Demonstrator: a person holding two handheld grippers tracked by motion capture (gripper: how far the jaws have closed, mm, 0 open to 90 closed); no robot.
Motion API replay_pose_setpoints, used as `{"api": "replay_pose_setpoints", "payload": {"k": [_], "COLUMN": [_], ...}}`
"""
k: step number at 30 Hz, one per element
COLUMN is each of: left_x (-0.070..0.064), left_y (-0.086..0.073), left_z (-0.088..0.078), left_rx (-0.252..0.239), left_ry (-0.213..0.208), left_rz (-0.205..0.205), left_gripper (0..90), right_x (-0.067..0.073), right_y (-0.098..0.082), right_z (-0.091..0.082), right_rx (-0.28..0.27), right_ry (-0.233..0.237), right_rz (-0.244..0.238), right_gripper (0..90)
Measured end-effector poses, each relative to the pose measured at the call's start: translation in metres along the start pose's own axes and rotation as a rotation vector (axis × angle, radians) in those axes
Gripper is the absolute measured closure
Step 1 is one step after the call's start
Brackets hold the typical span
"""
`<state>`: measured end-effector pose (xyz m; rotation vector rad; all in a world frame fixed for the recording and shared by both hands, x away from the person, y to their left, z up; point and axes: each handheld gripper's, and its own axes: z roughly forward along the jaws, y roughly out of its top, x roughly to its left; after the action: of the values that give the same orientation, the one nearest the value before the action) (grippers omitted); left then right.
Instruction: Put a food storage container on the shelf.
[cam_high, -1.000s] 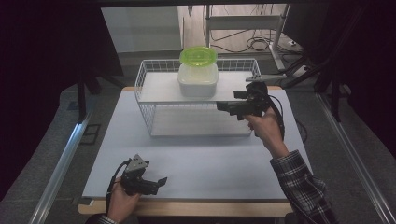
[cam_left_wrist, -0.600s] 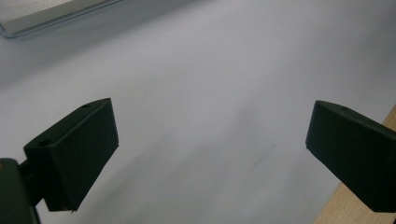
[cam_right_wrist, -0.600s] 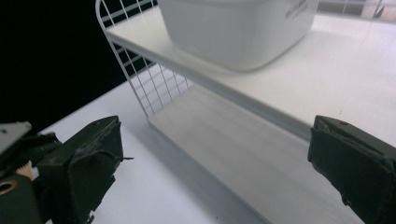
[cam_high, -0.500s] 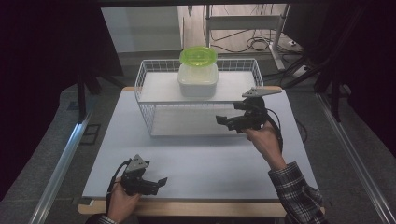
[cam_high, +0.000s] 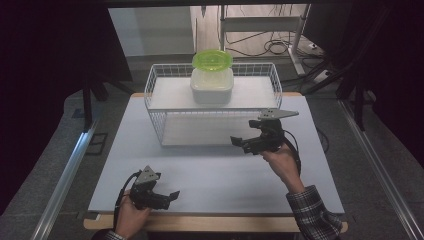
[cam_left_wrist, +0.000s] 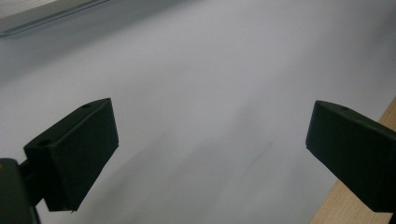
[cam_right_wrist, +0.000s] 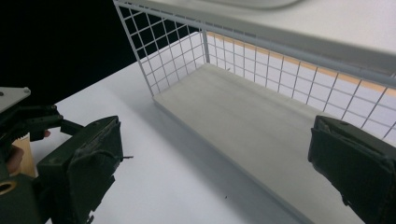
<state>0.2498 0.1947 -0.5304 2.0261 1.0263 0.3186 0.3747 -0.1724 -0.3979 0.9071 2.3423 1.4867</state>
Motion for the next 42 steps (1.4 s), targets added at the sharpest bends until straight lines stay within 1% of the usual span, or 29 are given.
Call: {"api": "replay_pose_setpoints", "payload": {"k": [2, 5, 12, 16, 18, 21, 26, 31, 37, 42], "left_x": [0.0, 0.0, -0.001, -0.002, -0.002, -0.002, -0.002, -0.003, -0.003, -0.004], "left_y": [0.0, 0.0, 0.001, 0.001, 0.001, 0.001, 0.001, 0.001, 0.001, 0.001], "left_z": [0.0, 0.0, -0.001, -0.002, -0.002, -0.002, -0.002, -0.001, -0.001, 0.0], "left_rx": [0.001, -0.001, -0.009, -0.017, -0.018, -0.019, -0.019, -0.018, -0.016, -0.01], "left_ry": [-0.001, -0.005, -0.011, -0.014, -0.014, -0.016, -0.015, -0.015, -0.016, -0.017], "left_rz": [0.003, 0.004, 0.015, 0.017, 0.017, 0.016, 0.025, 0.024, 0.023, 0.03], "left_gripper": [2.2, 2.2, 2.2, 2.1, 2.1, 2.1, 2.1, 2.1, 2.0, 2.0], "right_x": [0.0, 0.002, 0.007, 0.009, 0.009, 0.011, 0.014, 0.017, 0.017, 0.017], "right_y": [-0.004, -0.01, -0.025, -0.035, -0.039, -0.046, -0.053, -0.063, -0.077, -0.087], "right_z": [0.001, 0.0, -0.006, -0.009, -0.01, -0.012, -0.016, -0.018, -0.019, -0.022], "right_rx": [0.017, 0.02, 0.035, 0.035, 0.041, 0.053, 0.059, 0.057, 0.081, 0.101], "right_ry": [0.002, -0.008, -0.024, -0.044, -0.05, -0.068, -0.073, -0.083, -0.102, -0.121], "right_rz": [-0.01, -0.021, -0.023, -0.03, -0.026, -0.033, -0.041, -0.032, -0.035, -0.039], "right_gripper": [3.5, 3.5, 0.1, 0.0, 0.0, 0.0, 0.0, 0.0, 0.0, 0.0]}}
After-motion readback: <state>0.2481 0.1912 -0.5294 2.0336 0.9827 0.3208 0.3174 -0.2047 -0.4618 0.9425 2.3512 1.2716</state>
